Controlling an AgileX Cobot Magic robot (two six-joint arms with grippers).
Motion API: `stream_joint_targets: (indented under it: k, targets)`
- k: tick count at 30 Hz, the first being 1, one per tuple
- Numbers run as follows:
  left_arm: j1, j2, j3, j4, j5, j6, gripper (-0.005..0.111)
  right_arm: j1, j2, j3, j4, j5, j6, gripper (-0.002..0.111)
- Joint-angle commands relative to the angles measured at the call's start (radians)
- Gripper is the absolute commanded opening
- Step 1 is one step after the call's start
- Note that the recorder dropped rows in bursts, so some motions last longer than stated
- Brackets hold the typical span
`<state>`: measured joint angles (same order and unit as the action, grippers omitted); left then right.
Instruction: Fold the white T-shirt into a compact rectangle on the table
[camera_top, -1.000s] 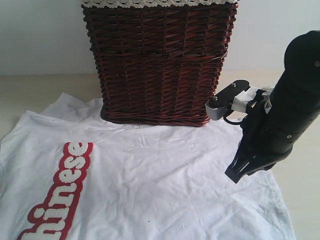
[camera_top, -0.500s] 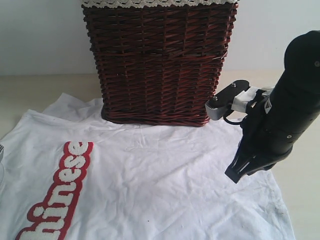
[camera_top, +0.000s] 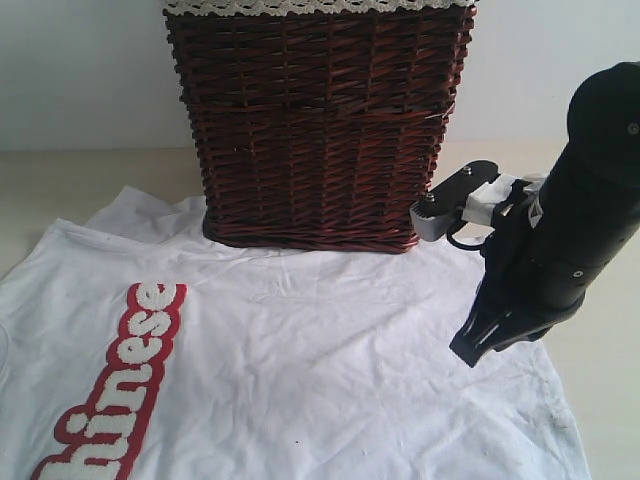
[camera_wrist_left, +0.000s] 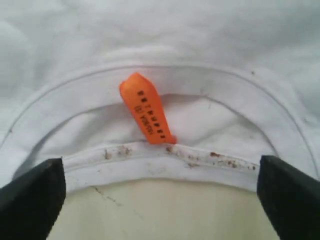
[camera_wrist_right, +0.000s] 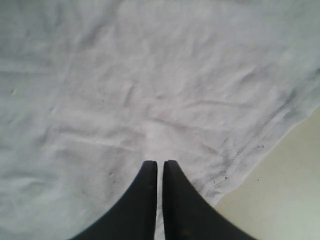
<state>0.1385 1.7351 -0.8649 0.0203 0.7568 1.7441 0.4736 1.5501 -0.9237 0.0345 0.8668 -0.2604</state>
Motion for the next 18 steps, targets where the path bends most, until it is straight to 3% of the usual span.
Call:
stream_joint_targets:
  k: [1,12,18]
  targets:
    - [0.001,0.016,0.001,-0.031,0.038,0.040,0.105,-0.003,-0.002,-0.011,0.002,-0.002,-0.006,0.007]
    - [0.001,0.078,0.028,0.017,-0.002,0.037,0.105,-0.003,-0.002,-0.011,0.021,0.000,-0.038,0.007]
    - [0.001,0.097,0.036,0.026,-0.129,-0.015,0.105,-0.003,-0.002,-0.011,0.036,0.000,-0.050,0.007]
